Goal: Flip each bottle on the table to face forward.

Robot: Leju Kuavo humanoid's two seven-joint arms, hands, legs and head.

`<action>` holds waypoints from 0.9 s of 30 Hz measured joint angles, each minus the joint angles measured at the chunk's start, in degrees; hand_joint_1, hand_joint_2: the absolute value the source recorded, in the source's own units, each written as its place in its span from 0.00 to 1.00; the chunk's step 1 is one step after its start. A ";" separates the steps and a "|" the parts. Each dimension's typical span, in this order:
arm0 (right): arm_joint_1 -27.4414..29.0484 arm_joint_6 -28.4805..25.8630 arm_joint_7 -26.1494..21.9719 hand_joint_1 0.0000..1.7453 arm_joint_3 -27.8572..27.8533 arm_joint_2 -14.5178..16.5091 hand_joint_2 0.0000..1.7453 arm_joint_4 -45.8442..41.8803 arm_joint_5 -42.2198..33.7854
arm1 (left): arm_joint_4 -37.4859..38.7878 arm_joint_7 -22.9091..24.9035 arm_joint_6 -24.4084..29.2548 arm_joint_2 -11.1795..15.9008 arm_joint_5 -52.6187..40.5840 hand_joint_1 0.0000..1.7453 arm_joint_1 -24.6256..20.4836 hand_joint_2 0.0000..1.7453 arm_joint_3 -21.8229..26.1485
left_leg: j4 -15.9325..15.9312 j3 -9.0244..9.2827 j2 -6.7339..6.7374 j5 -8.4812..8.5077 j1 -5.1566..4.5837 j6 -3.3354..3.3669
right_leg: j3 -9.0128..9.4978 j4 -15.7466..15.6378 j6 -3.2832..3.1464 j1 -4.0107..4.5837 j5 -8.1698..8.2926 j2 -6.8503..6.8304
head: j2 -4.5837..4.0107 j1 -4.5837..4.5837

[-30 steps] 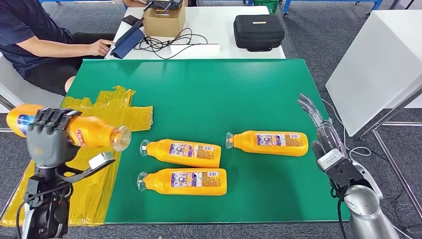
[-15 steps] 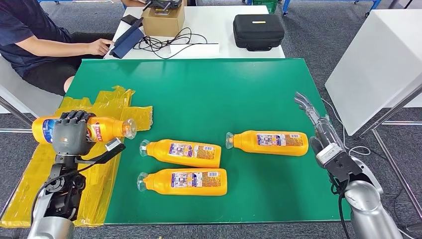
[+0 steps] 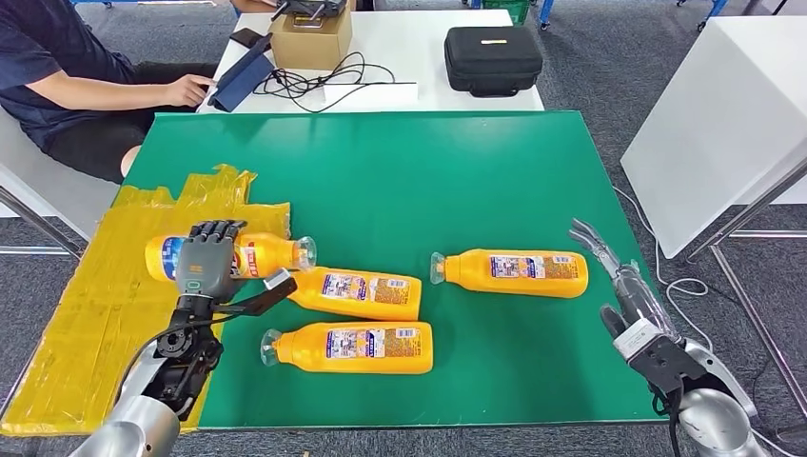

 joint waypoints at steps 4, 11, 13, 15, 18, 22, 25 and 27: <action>-0.18 0.17 0.15 0.00 0.25 -0.14 0.00 0.01 0.29 | 6.49 0.35 0.00 -0.05 1.33 0.00 -1.78 0.00 -2.73 | 0.00 0.00 -0.04 0.02 0.02 -0.01 | 0.03 0.02 0.00 0.03 0.00 -0.03 | 0.00 0.01; -0.31 0.09 1.05 0.00 1.47 0.65 0.00 0.05 2.75 | 15.87 0.63 0.00 -0.18 4.61 0.00 -5.21 0.00 -3.93 | 0.00 -0.01 -0.04 0.02 0.02 -0.01 | 0.04 0.04 0.00 0.03 0.00 -0.03 | 0.00 0.00; -0.37 0.03 1.15 0.00 1.88 0.94 0.00 0.11 3.22 | 17.40 0.34 -0.07 -0.17 5.49 0.00 -5.87 0.00 -3.92 | 0.00 -0.02 -0.07 0.02 0.02 0.00 | 0.04 0.04 0.00 0.03 0.00 -0.04 | 0.00 0.01; -0.37 -0.08 1.20 0.00 2.21 1.21 0.00 0.17 3.58 | 18.55 0.01 -0.15 -0.15 6.13 0.00 -6.45 0.00 -3.91 | -0.01 -0.03 -0.07 0.02 0.02 0.00 | 0.04 0.04 0.00 0.03 0.00 -0.05 | 0.00 0.01; -0.37 -0.29 1.20 0.00 2.65 1.54 0.00 0.28 3.88 | 19.78 -0.31 -0.21 -0.10 6.63 0.00 -7.10 0.00 -3.91 | -0.01 -0.02 -0.07 0.02 0.02 0.00 | 0.04 0.03 0.00 0.03 0.00 -0.05 | 0.00 0.01; -0.36 -0.33 1.20 0.00 3.14 1.79 0.00 0.36 3.97 | 20.59 -0.39 -0.22 -0.04 6.81 0.00 -7.47 0.00 -3.91 | -0.01 -0.01 -0.06 0.02 0.02 0.00 | 0.05 0.03 0.00 0.02 0.00 -0.05 | 0.00 0.01; -0.36 -0.34 1.20 0.00 3.42 1.83 0.00 0.36 3.97 | 20.92 -0.42 -0.22 -0.03 6.83 0.00 -7.62 0.00 -3.91 | -0.01 0.00 -0.07 0.03 0.02 0.00 | 0.06 0.04 0.00 0.02 0.00 -0.05 | 0.00 0.01; -0.36 -0.35 1.20 0.00 3.50 1.86 0.00 0.36 3.99 | 21.09 -0.48 -0.24 -0.03 6.94 0.00 -7.74 0.00 -3.91 | -0.01 0.00 -0.07 0.03 0.02 0.00 | 0.07 0.04 0.00 0.02 0.00 -0.05 | 0.00 0.01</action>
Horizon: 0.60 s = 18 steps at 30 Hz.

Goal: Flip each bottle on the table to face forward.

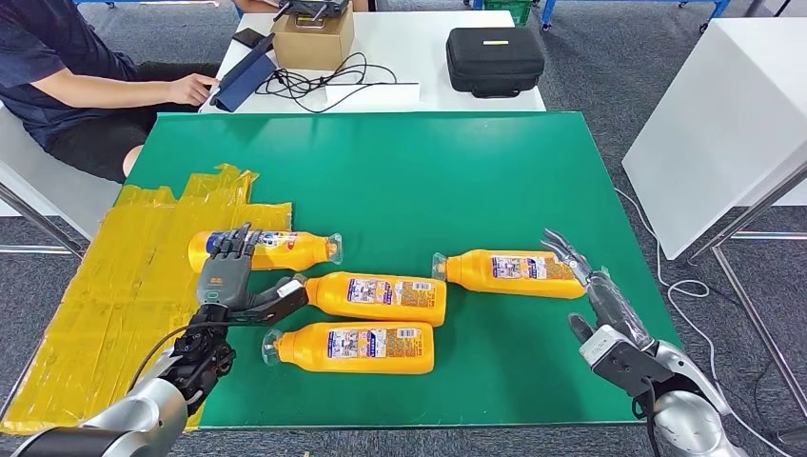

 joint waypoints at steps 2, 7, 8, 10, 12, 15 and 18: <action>0.00 -0.03 0.02 0.00 0.02 0.12 0.00 0.02 0.15 | 0.15 -0.35 -0.08 0.00 0.45 0.00 -0.13 0.00 0.00 | 0.00 0.00 0.00 0.00 0.00 0.00 | 0.00 0.00 0.00 0.00 0.00 0.00 | 0.00 0.00; -0.23 -0.14 0.83 0.00 0.48 1.34 0.00 0.26 2.20 | 0.33 -3.65 -0.17 -0.01 5.03 0.00 -0.45 0.00 0.46 | 0.00 0.00 0.01 0.00 0.00 0.00 | 0.00 0.00 0.00 0.02 0.00 0.00 | 0.00 -0.01; -0.40 -0.14 1.07 0.00 0.70 1.82 0.00 0.41 2.76 | 0.33 -5.72 -0.15 -0.01 7.70 0.00 -0.57 0.00 0.95 | 0.00 0.00 0.01 0.00 0.00 0.00 | 0.00 0.01 0.00 0.03 0.00 0.00 | 0.00 -0.01; -0.81 -0.17 1.38 0.00 1.47 2.67 0.00 0.84 3.74 | 0.14 -12.25 -0.42 -0.02 15.97 0.00 -0.95 0.00 2.75 | -0.01 0.00 0.02 0.01 0.02 -0.01 | 0.00 0.03 0.00 0.05 0.00 0.00 | 0.00 -0.01; -1.31 -0.48 1.52 0.00 2.74 3.22 0.00 1.52 4.66 | -0.91 -20.25 -2.00 0.02 27.03 0.00 -1.41 0.00 5.57 | -0.01 0.00 0.03 0.01 0.04 -0.02 | -0.01 0.04 0.00 0.08 0.00 0.00 | 0.00 0.00; -2.34 -2.13 1.92 0.00 5.28 4.20 0.25 3.08 7.15 | -5.54 -28.37 -6.53 0.19 43.49 0.00 -1.63 0.00 9.73 | 0.00 0.00 0.04 0.02 0.06 -0.02 | -0.01 0.07 0.00 0.11 0.00 0.01 | 0.00 0.00; -3.76 -5.16 3.38 0.00 9.22 6.14 1.00 5.22 11.61 | -15.67 -29.07 -9.74 0.10 55.83 0.00 -0.17 0.00 11.28 | -0.01 0.00 0.07 0.02 0.09 -0.02 | -0.02 0.09 -0.01 0.15 0.00 0.01 | 0.00 0.00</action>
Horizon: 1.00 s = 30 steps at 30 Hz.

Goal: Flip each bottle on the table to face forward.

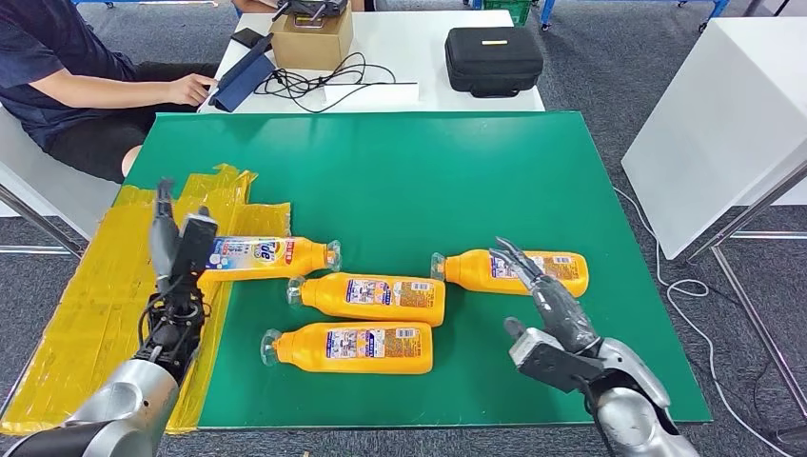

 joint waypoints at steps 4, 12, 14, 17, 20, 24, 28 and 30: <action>-2.58 -3.15 3.58 0.00 7.06 3.83 1.00 3.59 6.07 | -14.63 3.13 -1.14 -0.39 7.23 0.00 3.38 0.00 -0.95 | -0.01 -0.01 -0.01 0.00 0.04 0.00 | -0.02 0.00 -0.01 0.03 -0.01 0.00 | 0.00 0.01; -6.12 -5.11 6.33 0.00 16.70 9.32 1.00 9.09 8.92 | -28.49 3.88 -0.32 -0.52 12.19 0.00 7.61 0.00 -4.02 | -0.03 -0.03 -0.05 0.00 0.06 -0.01 | -0.02 0.01 -0.02 0.02 -0.02 -0.01 | 0.00 0.02; -7.07 -4.57 7.00 0.00 18.47 10.58 1.00 10.62 9.93 | -30.47 3.42 0.11 -0.50 13.47 0.00 8.45 0.00 -4.68 | -0.03 -0.03 -0.01 0.01 0.05 -0.02 | -0.02 0.01 -0.02 0.02 -0.01 0.02 | 0.00 0.03; -8.51 -3.31 8.41 0.00 22.23 13.73 1.00 13.25 11.41 | -33.62 3.15 1.59 -0.56 14.18 0.00 9.84 0.00 -5.99 | -0.03 -0.02 0.00 0.01 0.05 -0.02 | -0.03 0.01 -0.02 0.01 -0.01 0.02 | 0.00 0.01; -10.05 -1.97 10.10 0.00 26.19 16.69 1.00 16.18 11.72 | -36.37 3.30 2.91 -0.56 14.74 0.00 11.25 0.00 -7.00 | -0.03 -0.03 -0.05 0.01 0.05 -0.03 | -0.03 0.01 -0.02 0.03 -0.02 0.00 | 0.00 0.01; -11.98 -0.55 13.68 0.00 31.04 19.43 1.00 19.88 12.64 | -38.22 3.65 3.13 -0.55 15.48 0.00 12.48 0.00 -7.44 | -0.04 -0.03 -0.02 0.01 0.06 -0.04 | -0.05 0.01 -0.03 0.04 -0.02 0.01 | 0.00 0.01; -13.96 -0.16 17.51 0.00 35.13 21.23 1.00 24.41 13.84 | -39.16 3.71 2.87 -0.56 15.82 0.00 13.02 0.00 -7.61 | -0.04 -0.03 -0.04 0.03 0.06 -0.06 | -0.04 0.01 -0.03 0.03 -0.02 0.00 | 0.00 0.03; -14.55 -0.23 17.86 0.00 36.27 21.74 1.00 26.19 13.99 | -39.40 3.72 2.83 -0.56 15.86 0.00 13.09 0.00 -7.73 | -0.04 -0.03 -0.04 0.03 0.06 -0.06 | -0.03 0.01 -0.03 0.02 -0.02 0.00 | 0.00 0.03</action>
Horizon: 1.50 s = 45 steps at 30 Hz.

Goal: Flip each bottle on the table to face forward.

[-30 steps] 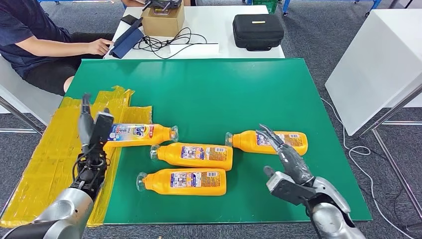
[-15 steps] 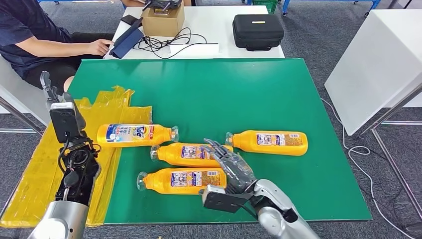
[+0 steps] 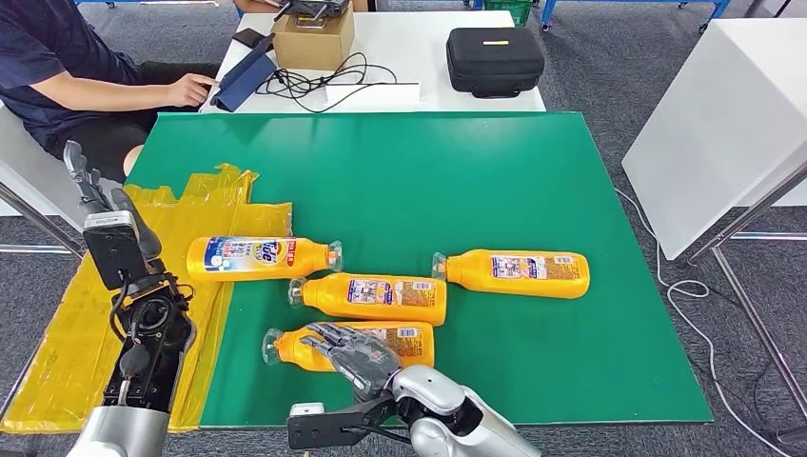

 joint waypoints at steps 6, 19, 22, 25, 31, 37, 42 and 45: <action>-0.99 -0.07 0.58 0.00 1.47 0.64 1.00 2.51 0.31 | -0.35 0.00 -0.07 0.00 0.01 0.00 0.11 0.00 -0.05 | 0.01 0.00 0.00 0.00 -0.01 0.00 | 0.00 0.00 0.00 -0.04 0.00 0.00 | 0.00 -0.01; -4.98 -3.34 8.95 0.00 3.91 3.97 1.00 11.76 8.07 | -0.22 -0.02 0.37 0.08 1.78 0.00 -0.98 0.00 -0.05 | 0.00 0.05 0.01 0.01 -0.01 -0.02 | 0.04 0.01 0.00 0.00 0.00 0.00 | 0.00 -0.02; -5.63 -4.91 11.37 0.00 4.35 4.21 1.00 12.49 11.79 | -0.97 -0.02 0.37 0.15 1.78 0.00 0.01 0.00 0.14 | 0.00 0.04 -0.01 0.01 0.00 -0.02 | 0.03 0.01 0.00 -0.01 0.00 0.00 | 0.00 -0.01; -5.96 -6.50 13.84 0.00 4.44 4.23 1.00 12.62 15.93 | -1.79 -0.02 0.09 0.17 1.78 0.00 0.74 0.00 0.69 | 0.00 0.04 0.00 0.01 0.00 -0.02 | 0.03 0.01 0.00 -0.01 0.00 0.00 | 0.00 0.00; -5.84 -8.41 15.79 0.00 4.42 3.30 1.00 11.64 20.37 | -2.61 0.11 -0.86 0.17 1.76 0.00 1.30 0.00 1.30 | 0.01 0.03 0.01 0.01 -0.01 -0.02 | 0.02 0.00 0.00 -0.04 0.00 0.00 | 0.00 -0.01; -4.43 -8.54 15.61 0.00 4.41 1.69 1.00 10.92 20.61 | -2.85 0.15 -1.15 0.20 1.96 0.00 1.63 0.00 1.90 | 0.01 0.03 0.00 0.00 -0.01 -0.02 | 0.01 0.00 0.00 -0.02 0.00 0.00 | 0.00 -0.01; -2.78 -9.70 15.28 0.00 4.43 -0.24 1.00 10.78 20.62 | -2.85 0.15 -1.19 0.24 2.73 0.00 1.88 0.00 2.33 | 0.01 0.05 0.00 0.00 -0.01 -0.02 | 0.01 -0.01 0.00 -0.02 0.00 0.00 | 0.00 -0.02; -2.35 -9.80 15.27 0.00 4.41 -1.05 1.00 10.41 20.52 | -2.85 0.15 -1.41 0.24 3.00 0.00 1.83 0.00 2.42 | 0.01 0.12 0.00 0.00 -0.01 -0.02 | 0.06 -0.01 0.00 -0.02 0.00 0.00 | 0.00 -0.01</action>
